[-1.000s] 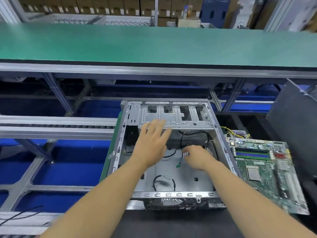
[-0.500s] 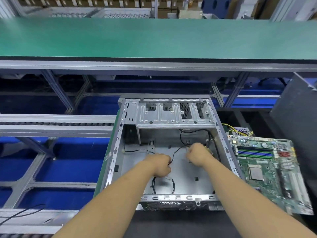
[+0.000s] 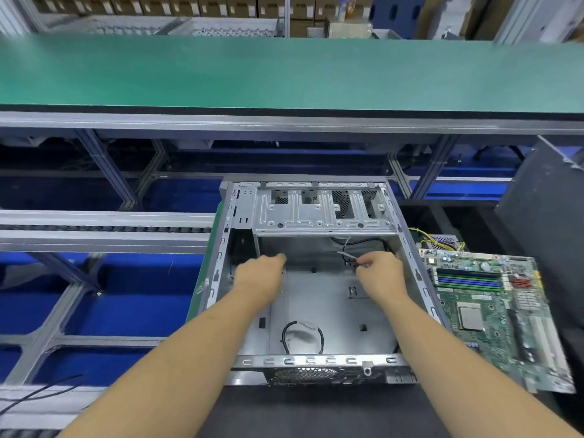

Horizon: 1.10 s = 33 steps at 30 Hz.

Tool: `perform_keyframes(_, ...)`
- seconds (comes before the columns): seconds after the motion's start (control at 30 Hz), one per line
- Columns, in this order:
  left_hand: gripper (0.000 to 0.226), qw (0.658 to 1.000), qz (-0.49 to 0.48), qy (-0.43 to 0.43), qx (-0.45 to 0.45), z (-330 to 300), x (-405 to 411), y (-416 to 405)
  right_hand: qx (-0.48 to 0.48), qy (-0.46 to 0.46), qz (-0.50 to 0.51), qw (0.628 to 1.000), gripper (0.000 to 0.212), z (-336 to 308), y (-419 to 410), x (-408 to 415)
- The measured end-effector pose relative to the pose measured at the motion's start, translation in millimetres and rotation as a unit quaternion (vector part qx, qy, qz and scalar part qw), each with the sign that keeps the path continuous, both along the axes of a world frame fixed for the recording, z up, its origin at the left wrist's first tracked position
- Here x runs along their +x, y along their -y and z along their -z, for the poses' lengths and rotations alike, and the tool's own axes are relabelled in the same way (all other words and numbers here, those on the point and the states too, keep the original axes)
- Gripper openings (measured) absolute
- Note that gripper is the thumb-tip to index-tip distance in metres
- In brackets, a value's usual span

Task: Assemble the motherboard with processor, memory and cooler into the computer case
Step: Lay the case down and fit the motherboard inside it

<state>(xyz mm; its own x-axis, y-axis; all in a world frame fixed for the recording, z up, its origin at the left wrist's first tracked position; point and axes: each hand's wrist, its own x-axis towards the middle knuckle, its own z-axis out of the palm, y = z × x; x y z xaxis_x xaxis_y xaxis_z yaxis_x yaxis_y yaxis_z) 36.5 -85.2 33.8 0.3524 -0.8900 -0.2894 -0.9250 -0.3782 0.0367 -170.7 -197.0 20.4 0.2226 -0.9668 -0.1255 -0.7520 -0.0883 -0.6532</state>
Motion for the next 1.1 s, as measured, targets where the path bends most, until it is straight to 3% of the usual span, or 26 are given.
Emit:
perform_keyframes(0.13,0.033,0.997,-0.06,0.04,0.0,-2.5,19.0,-4.6,0.089,-0.096,-0.014,0.991,0.022,7.0,2.3,-6.6)
perform_keyframes(0.2,0.028,0.995,-0.038,0.09,0.035,-1.5,18.4,-7.5,0.101,-0.141,-0.025,0.984,0.011,7.2,1.3,-5.1)
perform_keyframes(0.27,0.031,0.988,-0.002,0.123,0.09,1.0,13.4,-8.9,0.085,-0.163,-0.038,0.982,0.018,7.3,1.5,1.4)
perform_keyframes(0.4,0.034,0.961,0.071,0.106,0.243,11.6,11.7,-11.7,0.067,-0.06,-0.04,0.995,0.007,11.6,3.5,16.1)
perform_keyframes(0.5,0.037,0.958,0.075,0.087,0.264,15.4,12.3,-15.3,0.08,-0.002,-0.058,0.995,0.015,14.1,10.6,23.7)
perform_keyframes(0.57,0.04,0.977,0.001,0.029,0.211,15.3,10.6,-12.2,0.106,0.008,-0.062,0.992,0.022,16.2,15.2,30.0)
perform_keyframes(0.6,0.039,0.984,-0.052,-0.022,0.17,14.8,10.4,-9.3,0.118,0.025,-0.06,0.991,0.036,17.5,17.4,33.8)
perform_keyframes(0.67,0.035,0.972,-0.182,-0.132,0.069,13.4,13.3,-3.4,0.134,0.084,-0.038,0.987,0.05,17.9,20.5,42.3)
perform_keyframes(0.73,0.035,0.92,-0.313,-0.232,-0.028,12.3,21.9,3.4,0.145,0.147,0.032,0.978,0.037,22.8,28.2,48.7)
perform_keyframes(0.8,0.04,0.841,-0.412,-0.346,-0.057,10.1,27.6,7.5,0.161,0.179,0.122,0.963,0.01,30.3,37.0,48.1)
perform_keyframes(0.83,0.041,0.815,-0.436,-0.378,-0.057,8.4,30.6,9.0,0.169,0.183,0.15,0.957,0.008,35.2,41.1,45.3)
perform_keyframes(0.9,0.039,0.827,-0.45,-0.336,-0.023,1.3,29.1,7.1,0.175,0.147,0.147,0.962,0.018,45.1,45.9,40.9)
perform_keyframes(0.97,0.037,0.893,-0.393,-0.218,0.005,10.7,32.3,8.9,0.16,0.079,0.064,0.982,0.025,46.4,43.1,42.8)
perform_keyframes(1.03,0.037,0.942,-0.288,-0.159,0.063,13.3,30.3,5.2,0.178,0.056,-0.027,0.982,0.032,45.7,34.1,49.3)
perform_keyframes(1.1,0.035,0.951,-0.264,-0.135,0.083,15.0,27.6,6.4,0.232,0.065,-0.07,0.968,0.044,51.3,25.2,56.3)
